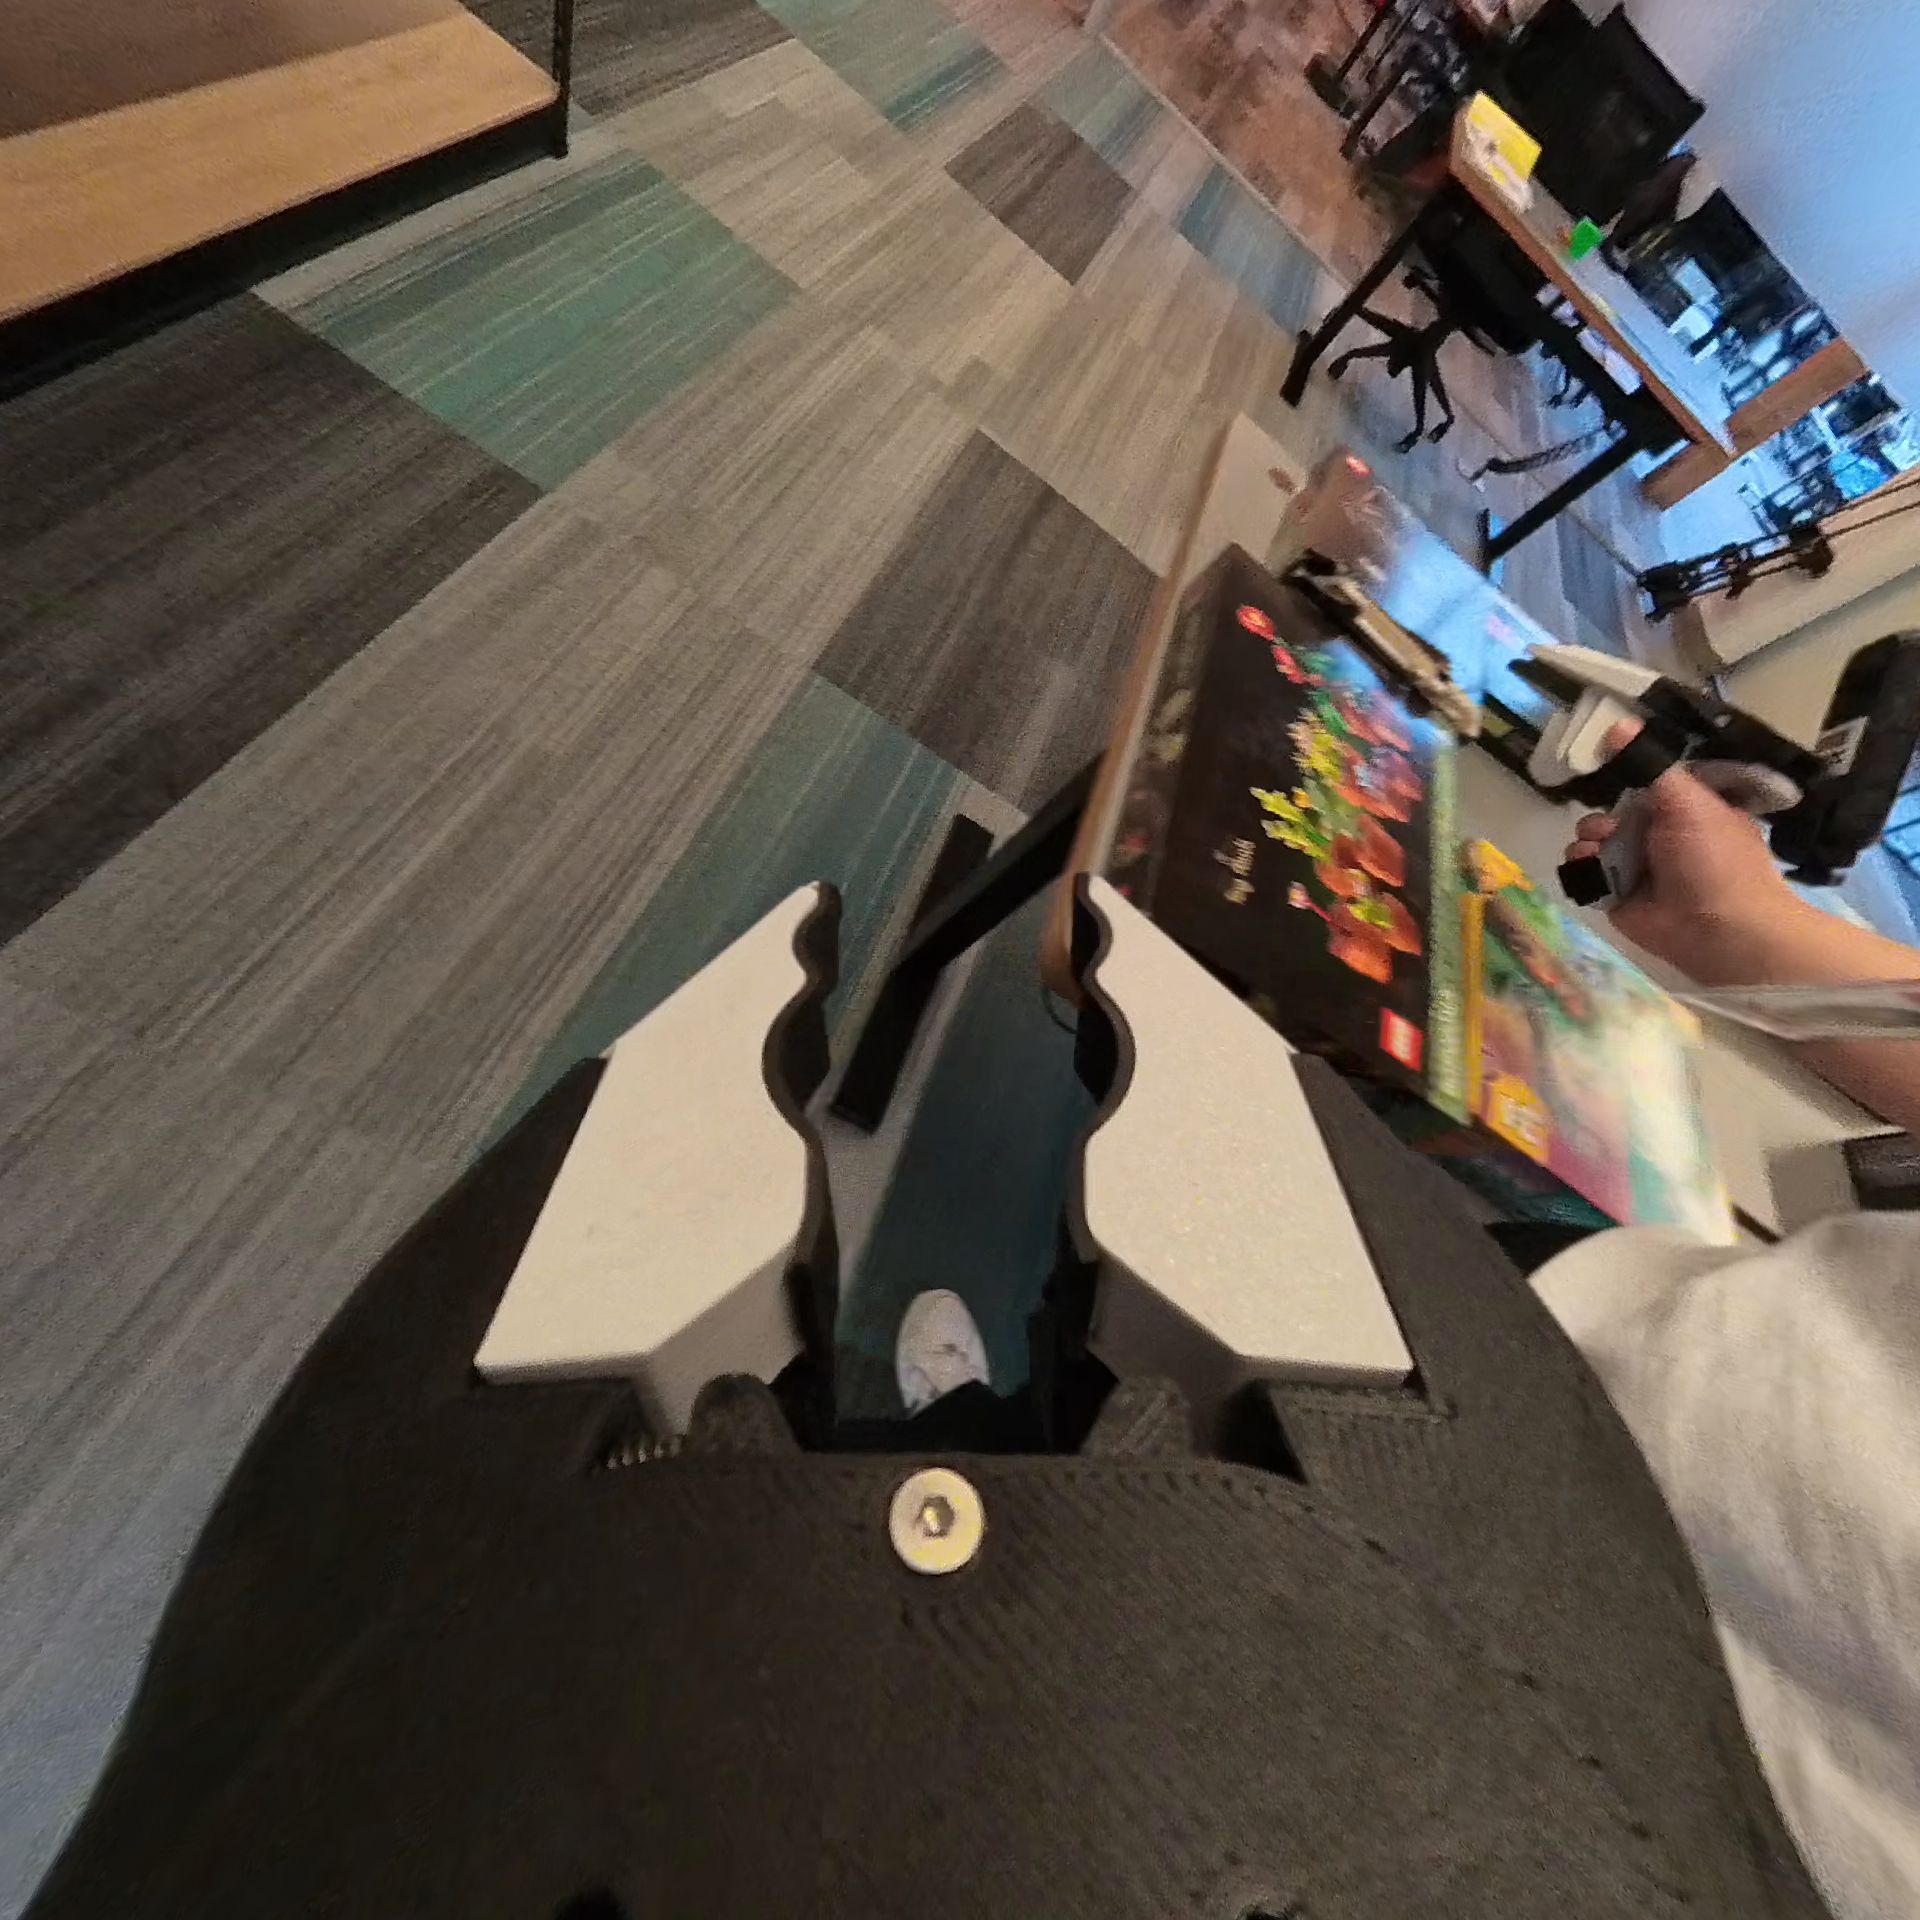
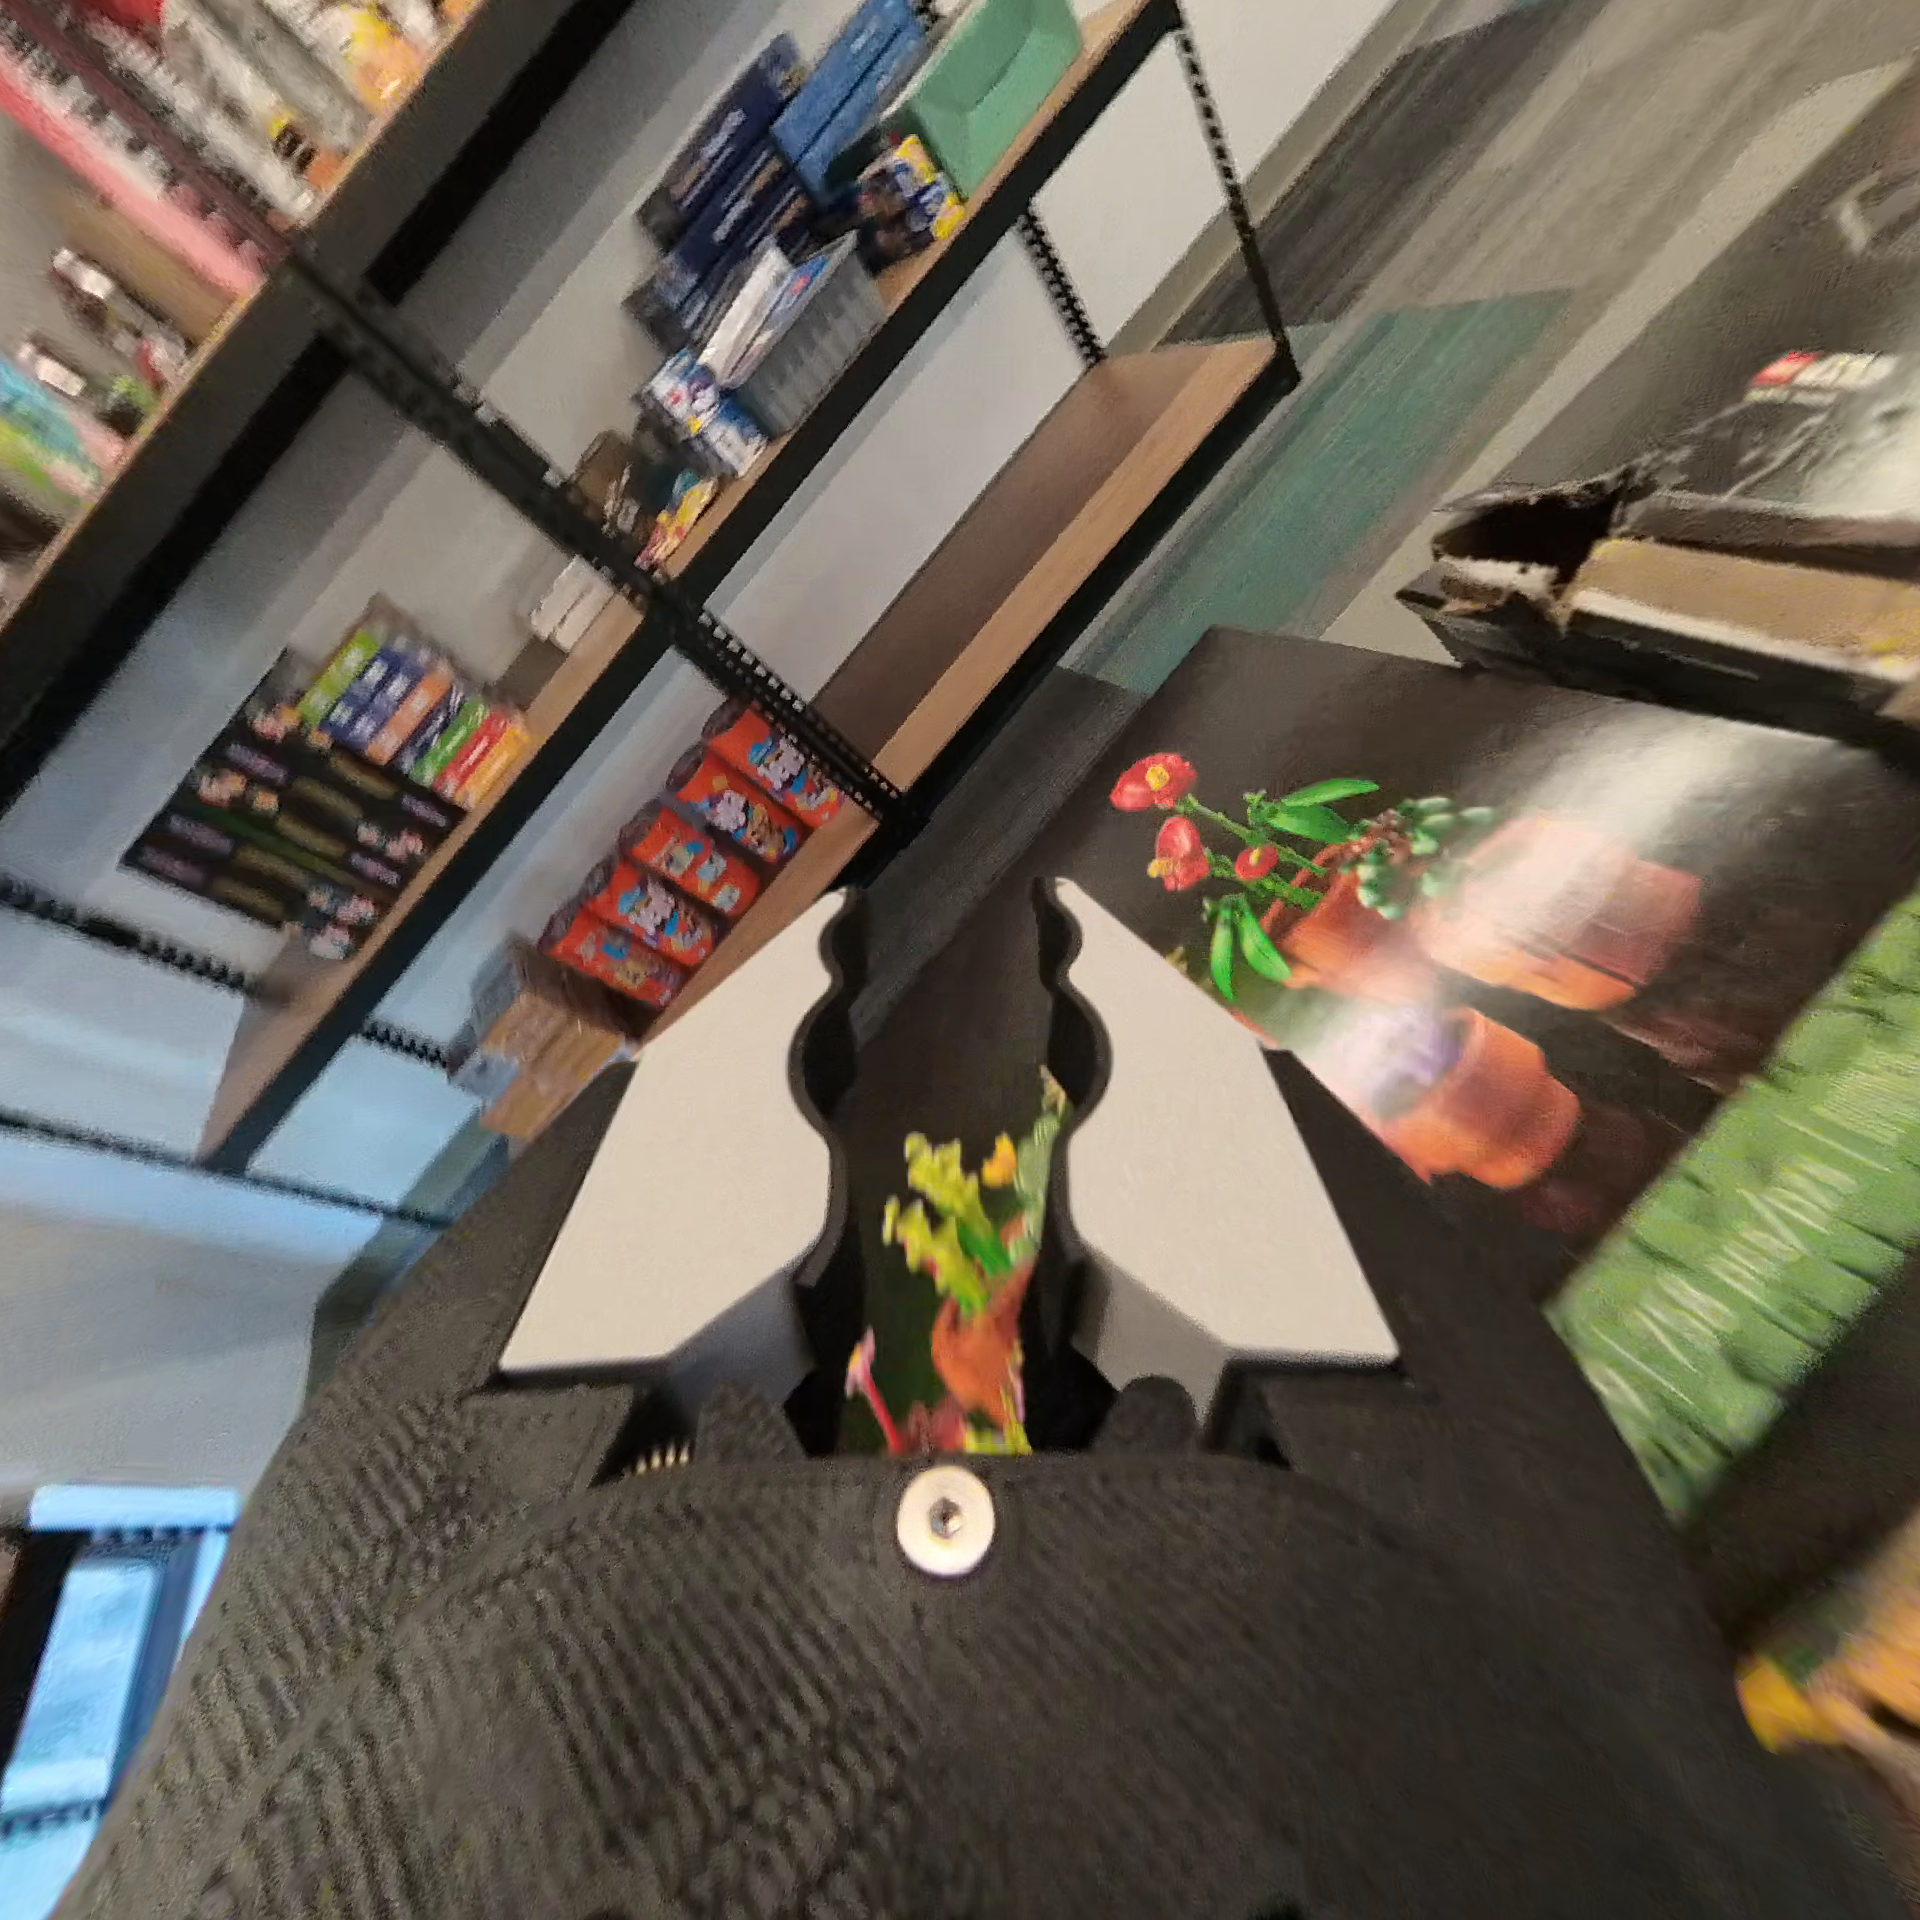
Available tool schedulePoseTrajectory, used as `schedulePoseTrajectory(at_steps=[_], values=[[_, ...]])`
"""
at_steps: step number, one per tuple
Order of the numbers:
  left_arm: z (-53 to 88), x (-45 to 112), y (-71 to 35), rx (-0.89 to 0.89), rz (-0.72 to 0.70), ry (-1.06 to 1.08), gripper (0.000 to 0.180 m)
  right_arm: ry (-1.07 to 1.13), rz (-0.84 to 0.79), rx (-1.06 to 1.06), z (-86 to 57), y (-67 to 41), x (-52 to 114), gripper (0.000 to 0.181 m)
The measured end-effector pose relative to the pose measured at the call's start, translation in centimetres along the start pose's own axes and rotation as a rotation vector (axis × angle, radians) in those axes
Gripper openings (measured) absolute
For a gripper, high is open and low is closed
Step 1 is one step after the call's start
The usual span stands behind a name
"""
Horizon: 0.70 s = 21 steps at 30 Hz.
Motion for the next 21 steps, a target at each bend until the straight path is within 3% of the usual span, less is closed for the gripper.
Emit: schedulePoseTrajectory(at_steps=[10, 13, 17, 21], values=[[18.2, 12.1, -20.9, 0.260, 0.266, 0.237, 0.040, 0.425, -0.235, 0.358, -0.6, -0.8, 8.8, 0.031], [19.5, 15.2, -28.9, 0.388, 0.296, 0.302, 0.039, 0.505, -0.358, 0.488, 1.2, -0.7, 8.5, 0.026], [18.3, 21.3, -37.1, 0.544, 0.355, 0.394, 0.039, 0.649, -0.335, 0.571, 1.7, -1.0, 8.1, 0.027], [14.5, 29.6, -42.0, 0.569, 0.362, 0.501, 0.039, 0.707, -0.427, 0.682, -0.9, -2.9, 7.7, 0.027]])
Point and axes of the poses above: each gripper's, where its closed fingertips meet, x out along the fingers, y out of its underside, z = x × y across the jaws, the point moved 6 cm from there along -x, back along the fingers, and after that the axes turned 13 degrees about z, right-handed, at the moved point
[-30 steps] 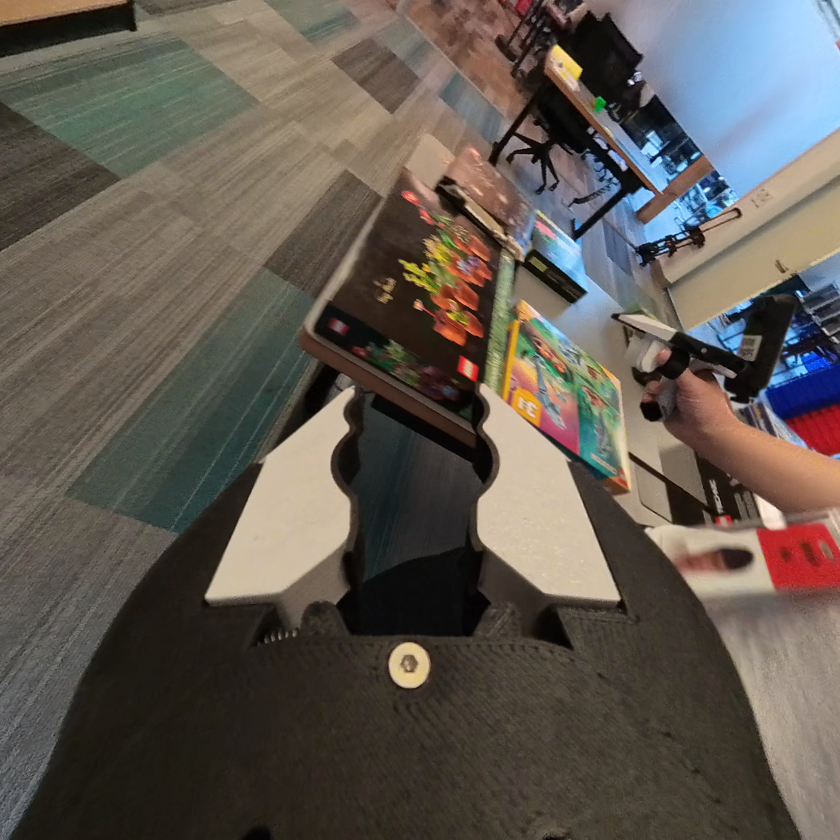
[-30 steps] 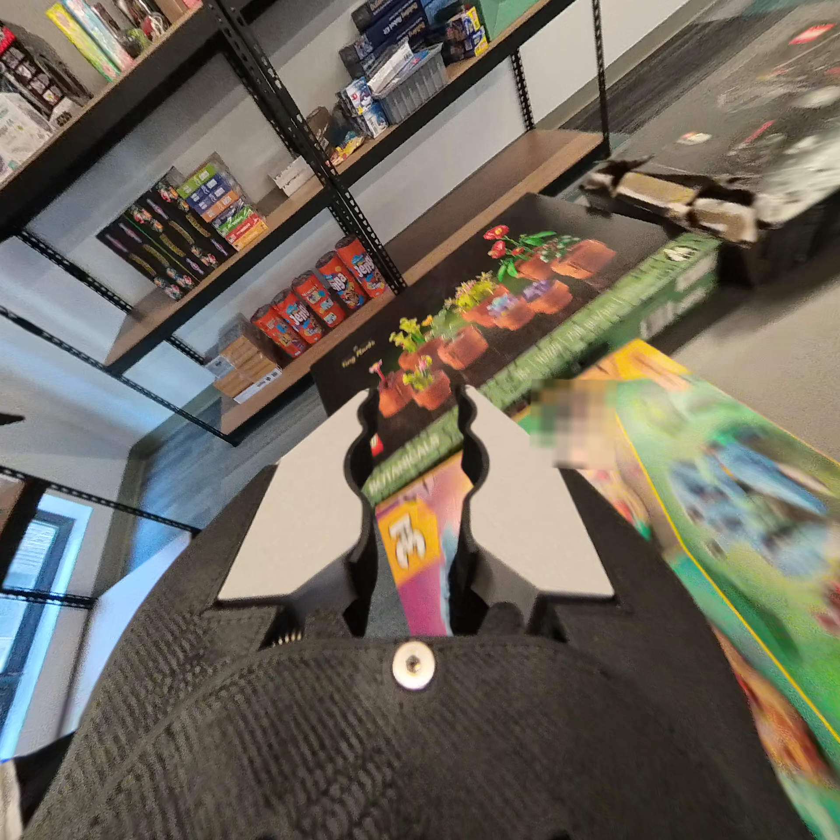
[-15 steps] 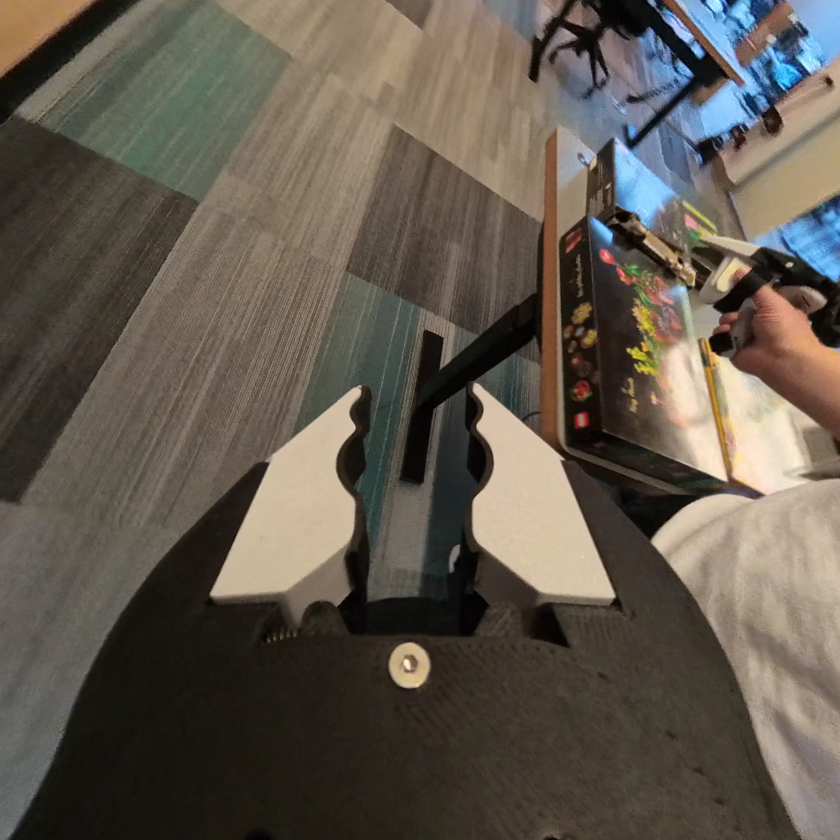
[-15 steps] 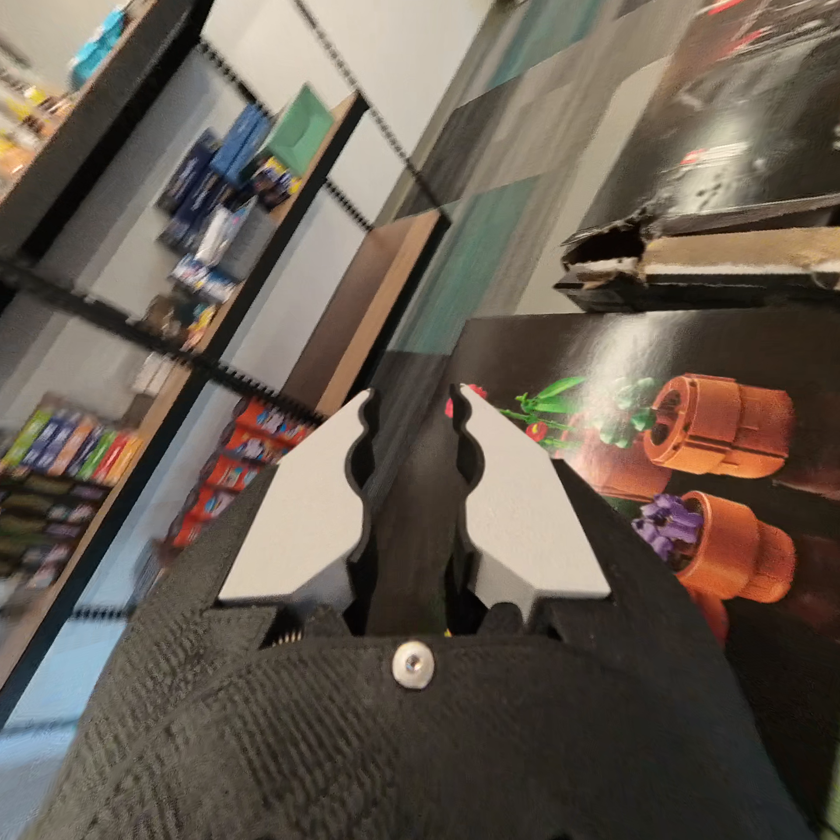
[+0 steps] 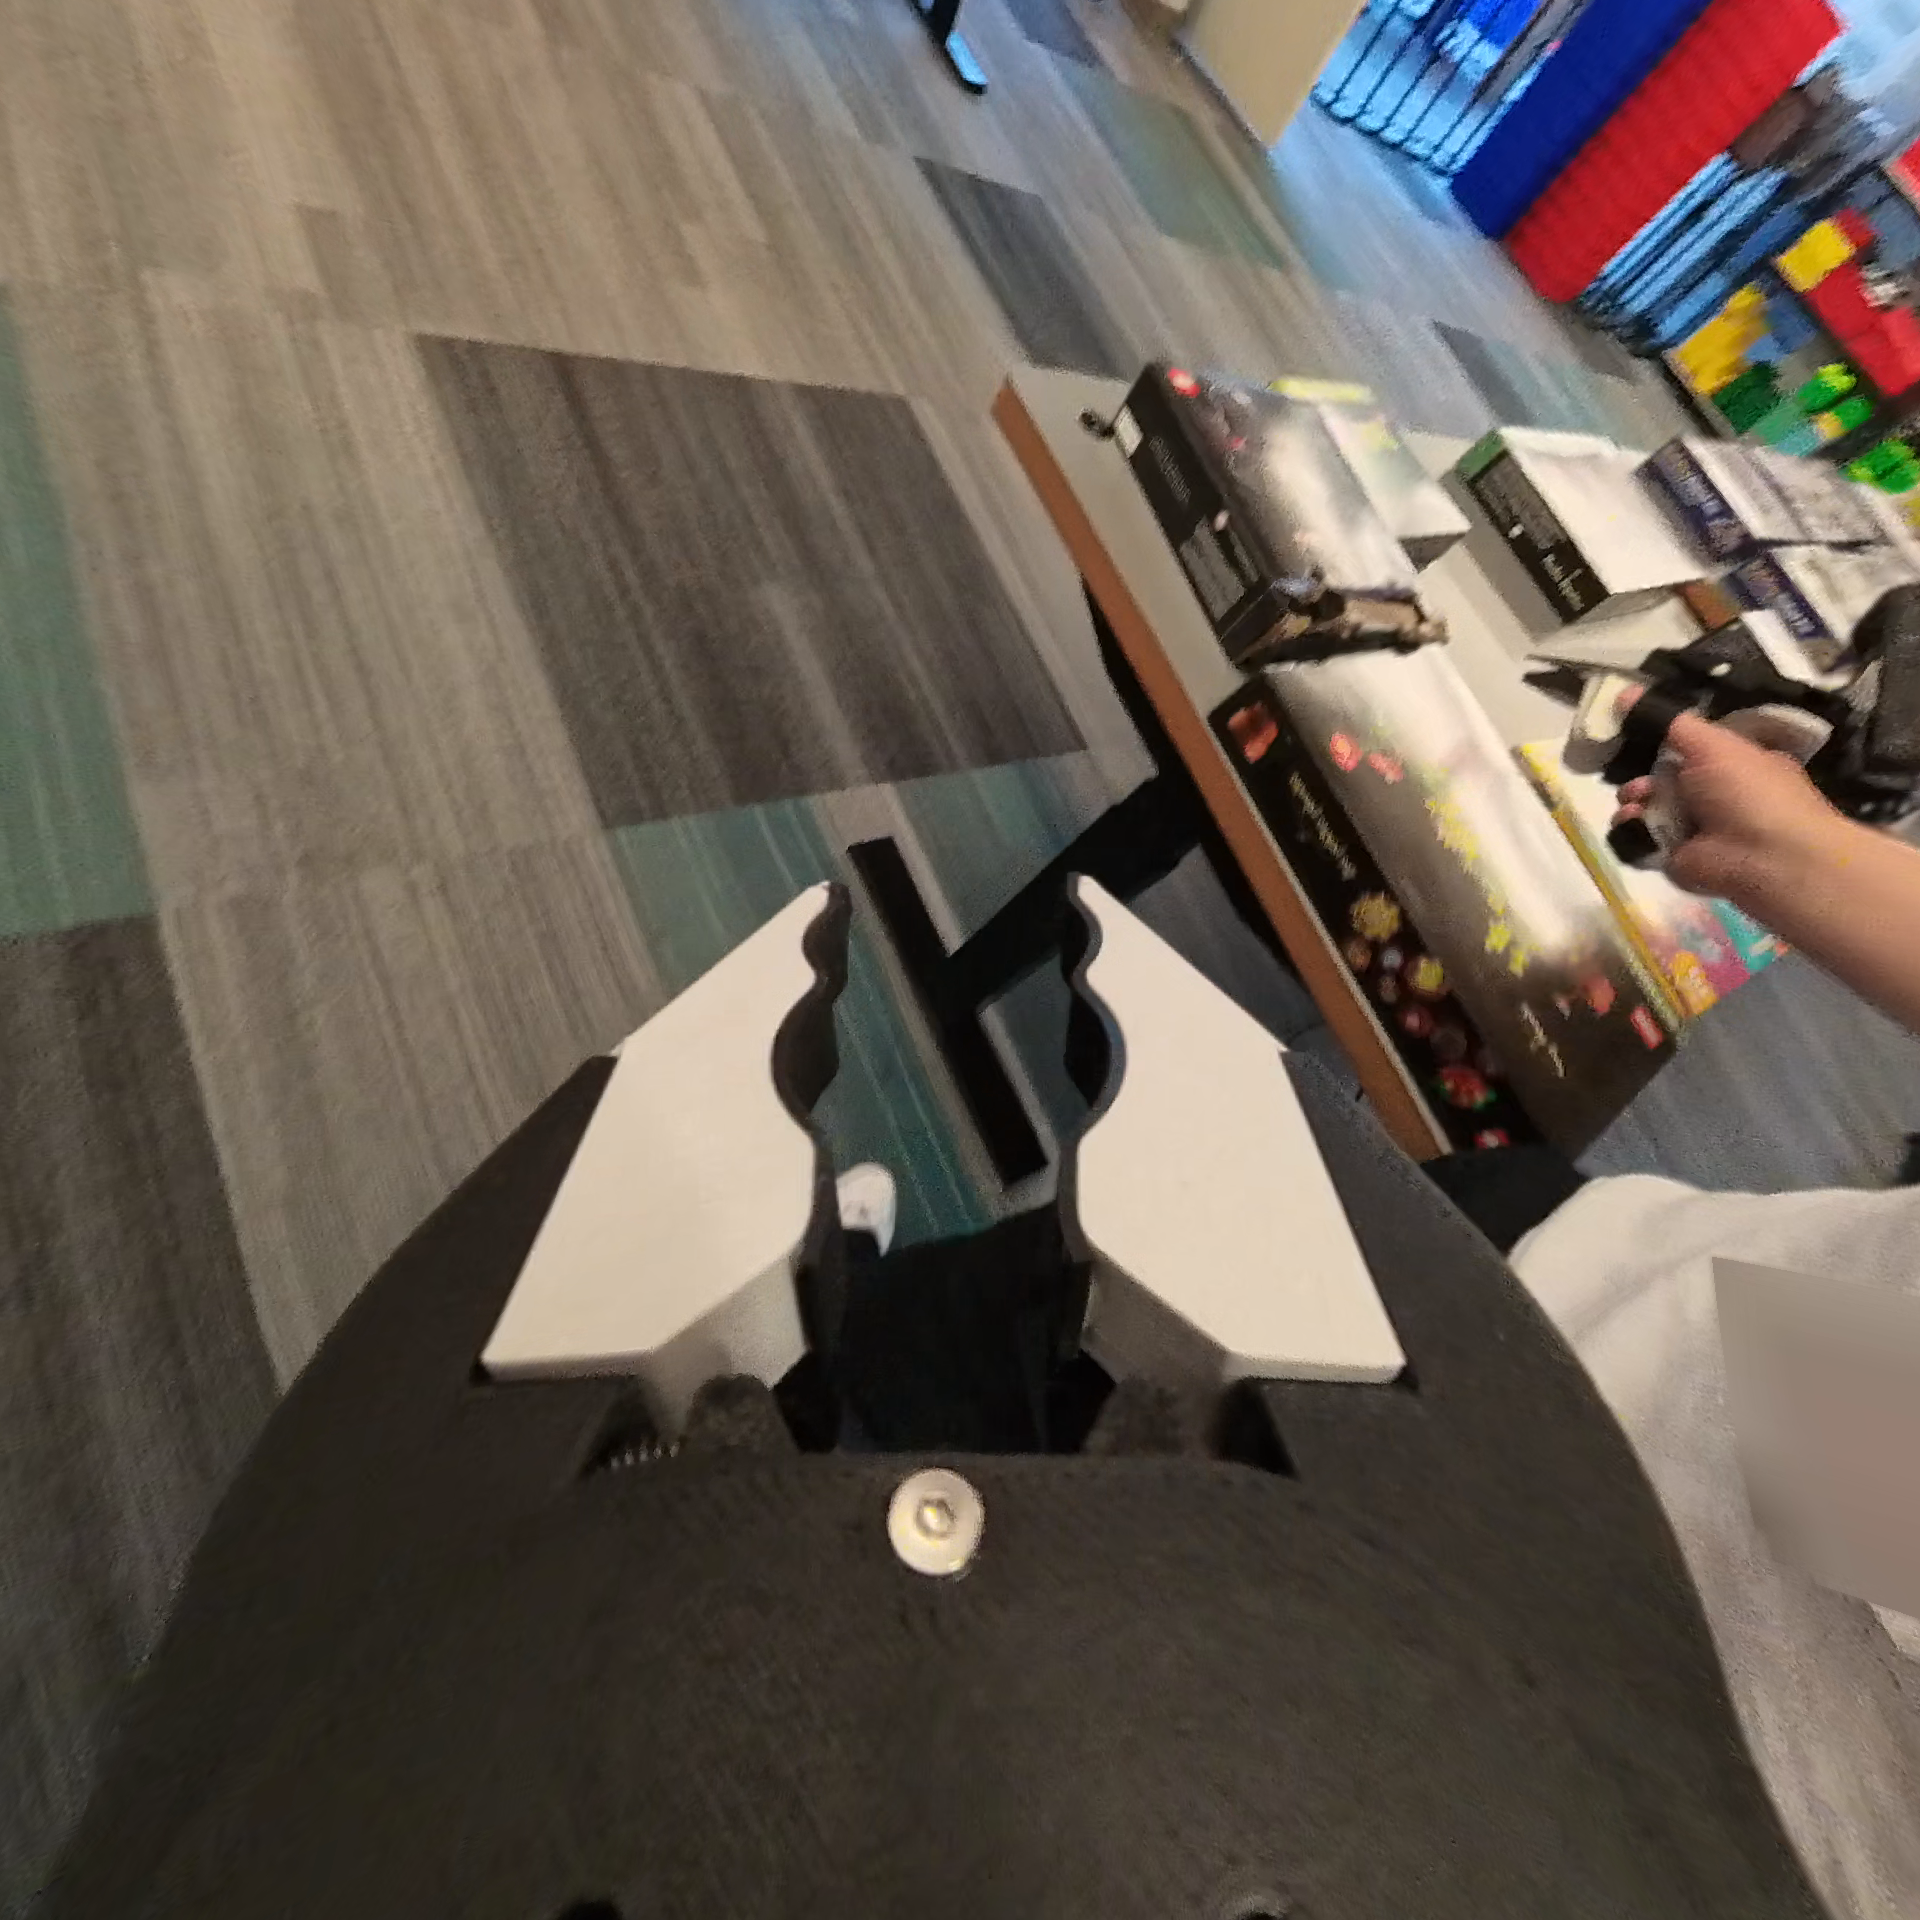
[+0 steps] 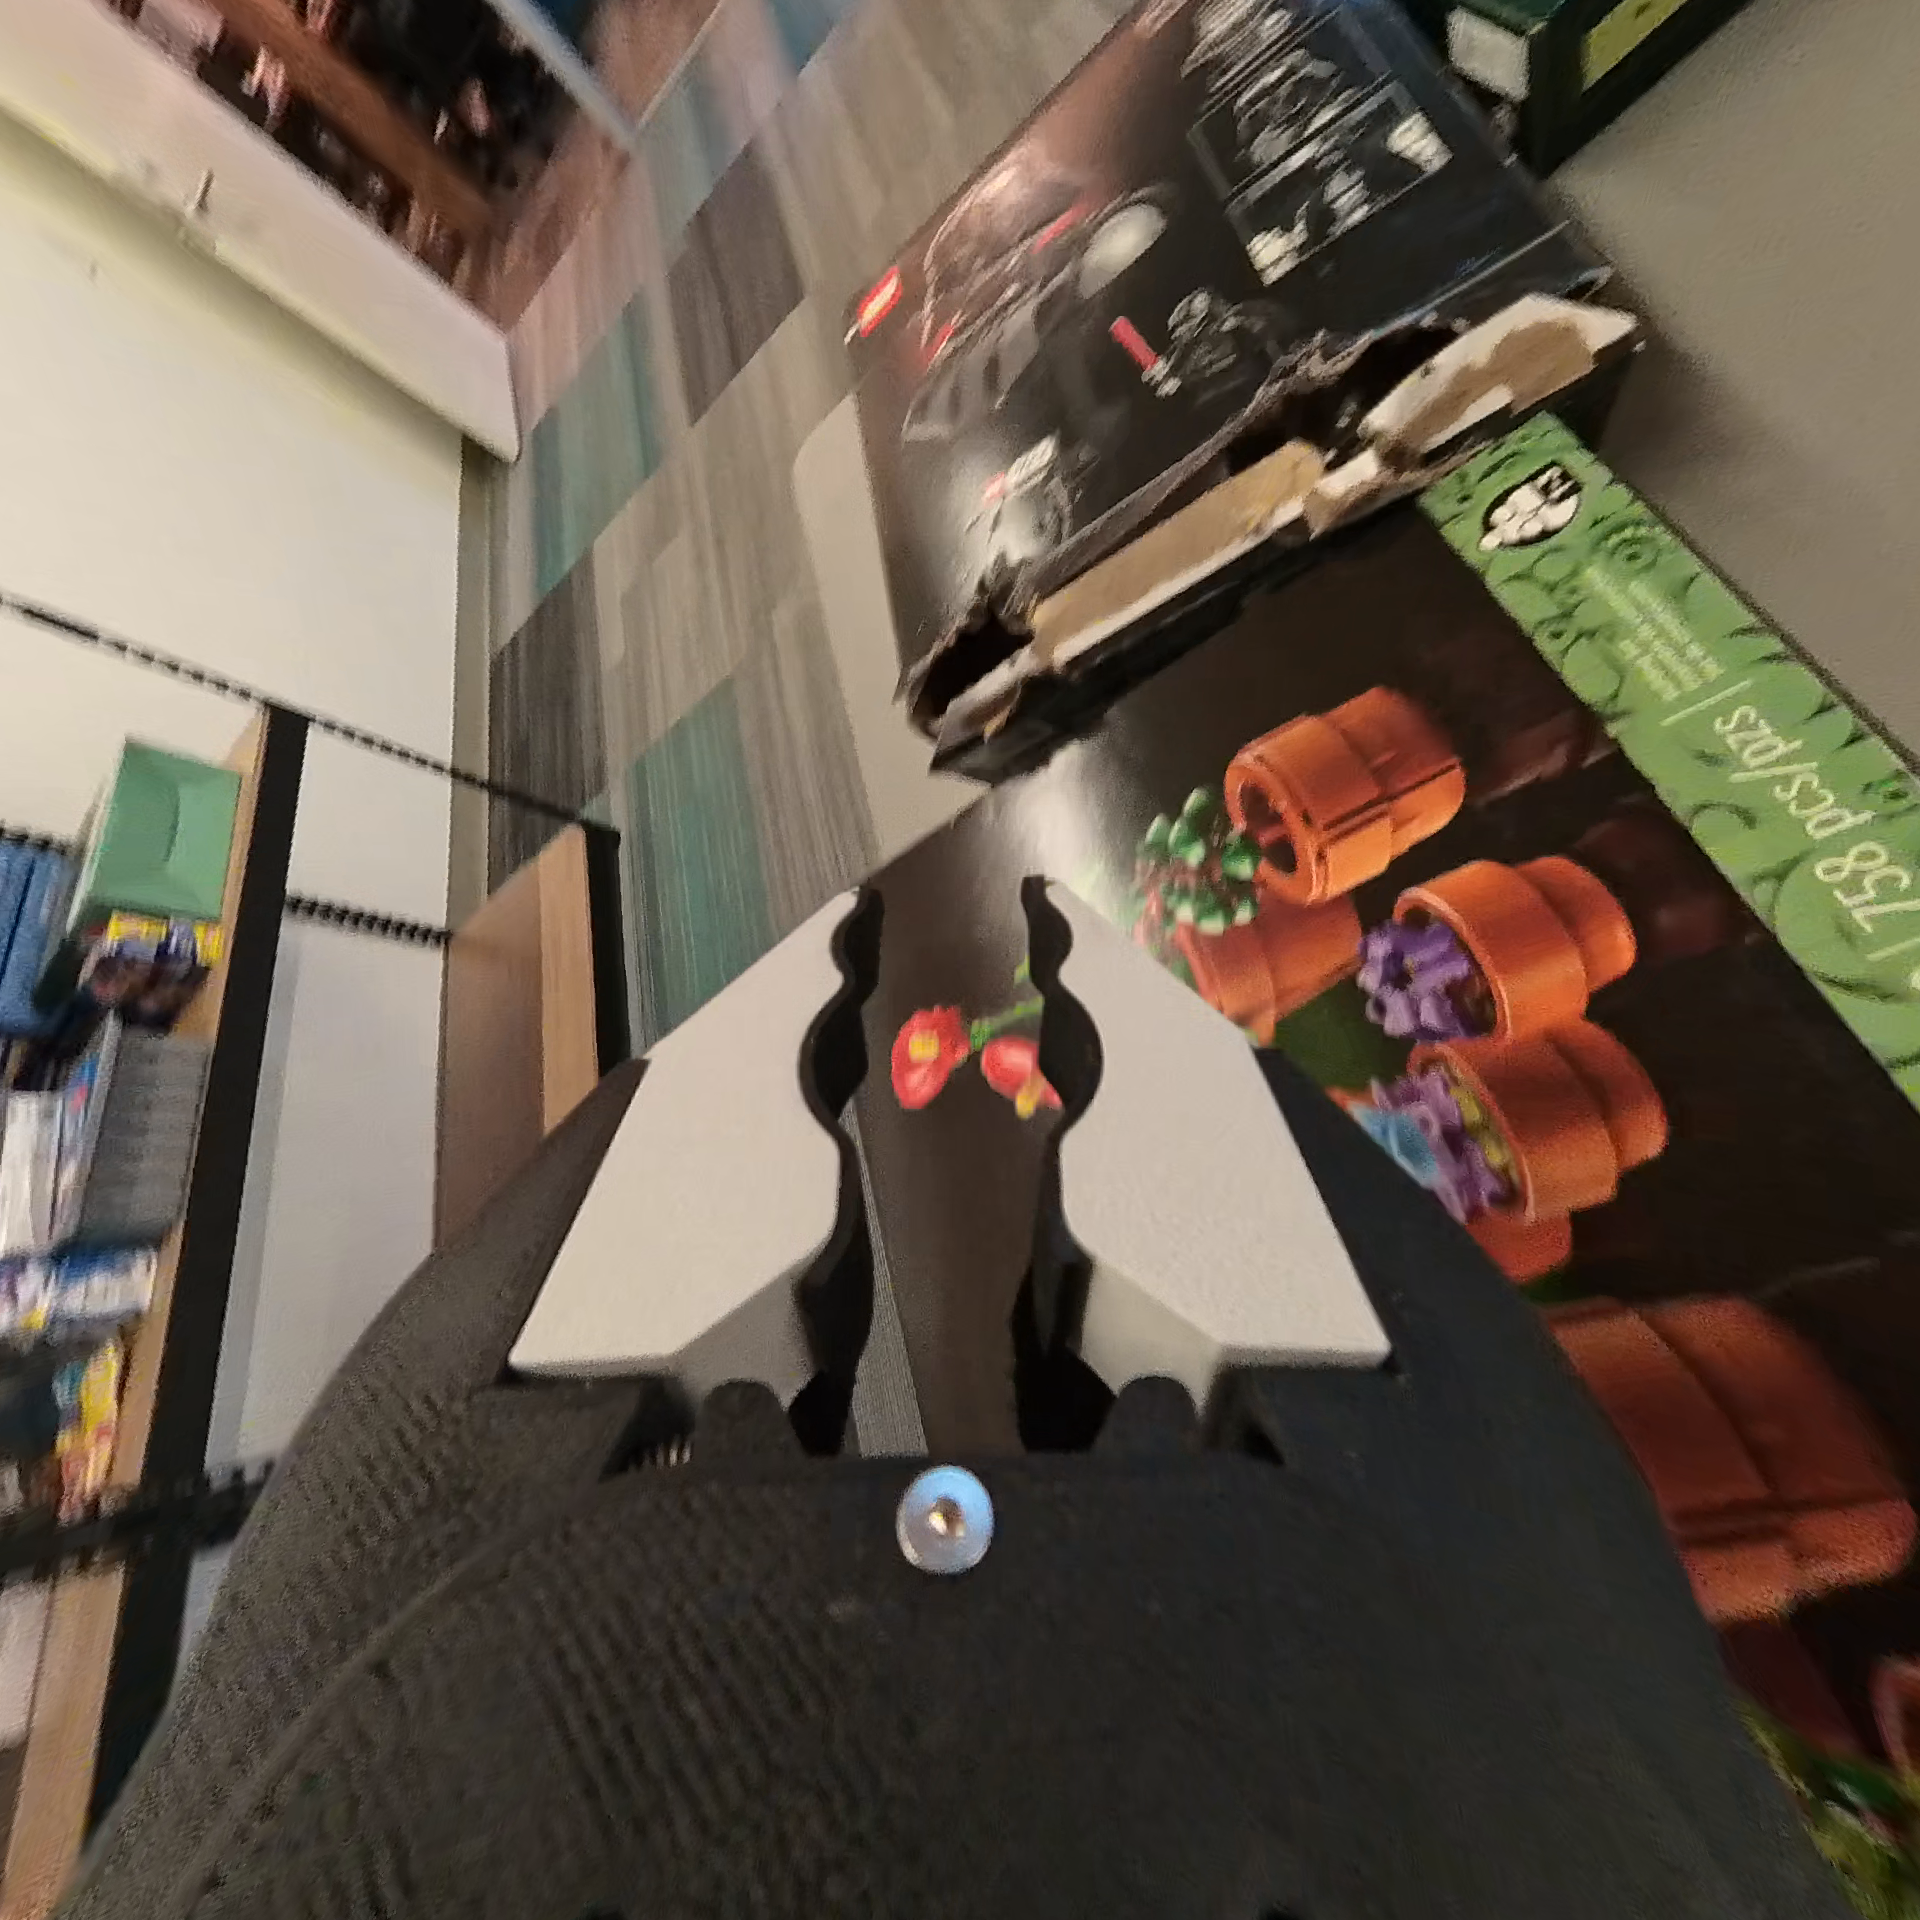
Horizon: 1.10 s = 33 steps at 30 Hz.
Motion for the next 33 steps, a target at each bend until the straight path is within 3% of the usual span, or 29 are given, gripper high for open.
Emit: schedulePoseTrajectory(at_steps=[6, 13, 23, 26, 30, 33], values=[[1.4, 10.6, -9.4, 0.086, 0.096, 0.167, 0.036, 0.144, -0.023, 0.081, -0.1, -4.0, 7.0, 0.035], [2.3, 20.4, -18.6, 0.285, 0.301, 0.321, 0.033, 0.367, 0.171, 0.127, -0.1, -3.9, 14.3, 0.049], [0.7, 36.5, -33.0, 0.727, 0.609, 0.786, 0.032, 0.599, -0.007, 0.471, -1.9, -5.2, 16.2, 0.027], [-1.7, 40.2, -35.7, 0.883, 0.723, 0.881, 0.031, 0.561, -0.078, 0.618, -1.9, -5.0, 16.0, 0.018], [-6.5, 44.1, -37.3, 1.075, 0.822, 0.962, 0.031, 0.566, -0.099, 0.638, -1.9, -5.0, 15.9, 0.017], [-10.4, 47.2, -37.3, 1.165, 0.817, 1.014, 0.030, 0.581, -0.098, 0.627, -2.5, -5.5, 16.1, 0.019]])
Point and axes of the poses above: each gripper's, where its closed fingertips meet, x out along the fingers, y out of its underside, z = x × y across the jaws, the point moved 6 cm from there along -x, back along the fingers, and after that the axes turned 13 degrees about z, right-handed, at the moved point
